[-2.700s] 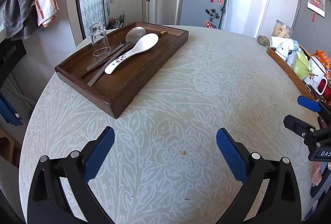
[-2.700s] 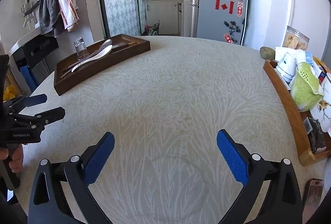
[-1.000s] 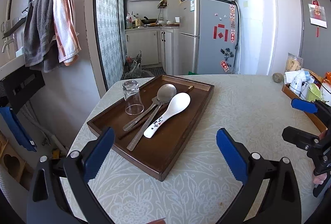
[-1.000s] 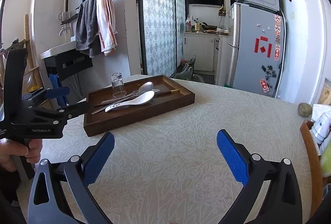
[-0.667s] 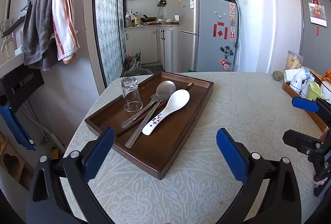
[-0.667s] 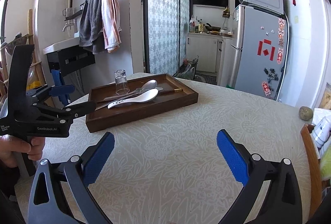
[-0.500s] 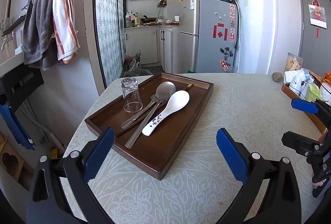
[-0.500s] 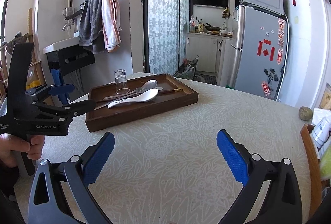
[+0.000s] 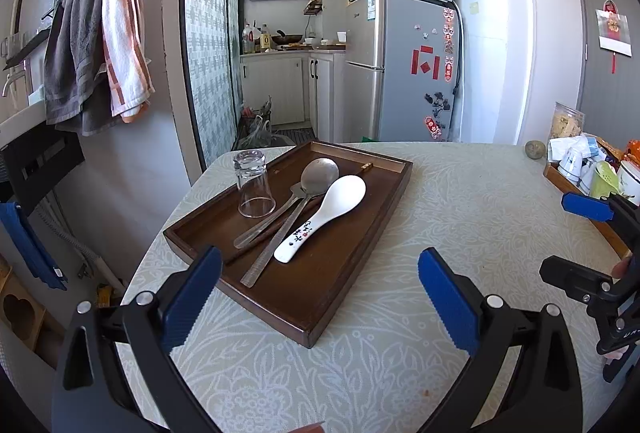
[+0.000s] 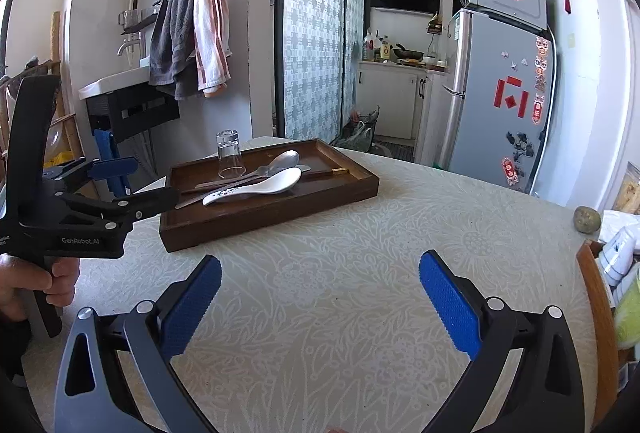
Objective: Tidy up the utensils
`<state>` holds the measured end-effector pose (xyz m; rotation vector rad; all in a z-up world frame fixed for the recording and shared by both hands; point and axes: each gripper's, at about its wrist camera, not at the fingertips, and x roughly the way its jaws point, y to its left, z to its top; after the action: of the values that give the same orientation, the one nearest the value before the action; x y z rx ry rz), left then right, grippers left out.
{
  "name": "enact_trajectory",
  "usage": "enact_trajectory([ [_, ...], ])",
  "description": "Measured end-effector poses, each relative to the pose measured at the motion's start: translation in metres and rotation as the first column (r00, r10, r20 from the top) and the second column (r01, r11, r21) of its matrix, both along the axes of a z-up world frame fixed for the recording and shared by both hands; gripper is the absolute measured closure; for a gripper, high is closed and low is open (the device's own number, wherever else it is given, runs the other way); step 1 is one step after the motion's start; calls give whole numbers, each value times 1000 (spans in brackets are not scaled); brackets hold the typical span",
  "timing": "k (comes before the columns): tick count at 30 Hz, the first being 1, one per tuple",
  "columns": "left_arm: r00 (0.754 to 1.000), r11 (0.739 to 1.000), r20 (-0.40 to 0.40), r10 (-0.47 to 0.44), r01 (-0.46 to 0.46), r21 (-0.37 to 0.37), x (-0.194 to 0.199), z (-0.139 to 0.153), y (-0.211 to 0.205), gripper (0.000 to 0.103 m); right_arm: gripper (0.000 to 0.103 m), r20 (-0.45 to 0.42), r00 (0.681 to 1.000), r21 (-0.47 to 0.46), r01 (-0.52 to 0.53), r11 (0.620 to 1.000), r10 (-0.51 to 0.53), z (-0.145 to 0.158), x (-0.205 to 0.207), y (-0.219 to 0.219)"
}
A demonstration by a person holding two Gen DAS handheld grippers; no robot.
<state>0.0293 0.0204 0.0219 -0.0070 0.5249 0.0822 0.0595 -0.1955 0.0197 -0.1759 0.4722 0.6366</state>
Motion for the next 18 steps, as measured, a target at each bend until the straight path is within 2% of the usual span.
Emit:
enact_trajectory([
  [18,1000,1000,-8,-17,16,-10,0,-2,-1,3,3,2,1000,-8,7,1000,-7,-1,-1,0],
])
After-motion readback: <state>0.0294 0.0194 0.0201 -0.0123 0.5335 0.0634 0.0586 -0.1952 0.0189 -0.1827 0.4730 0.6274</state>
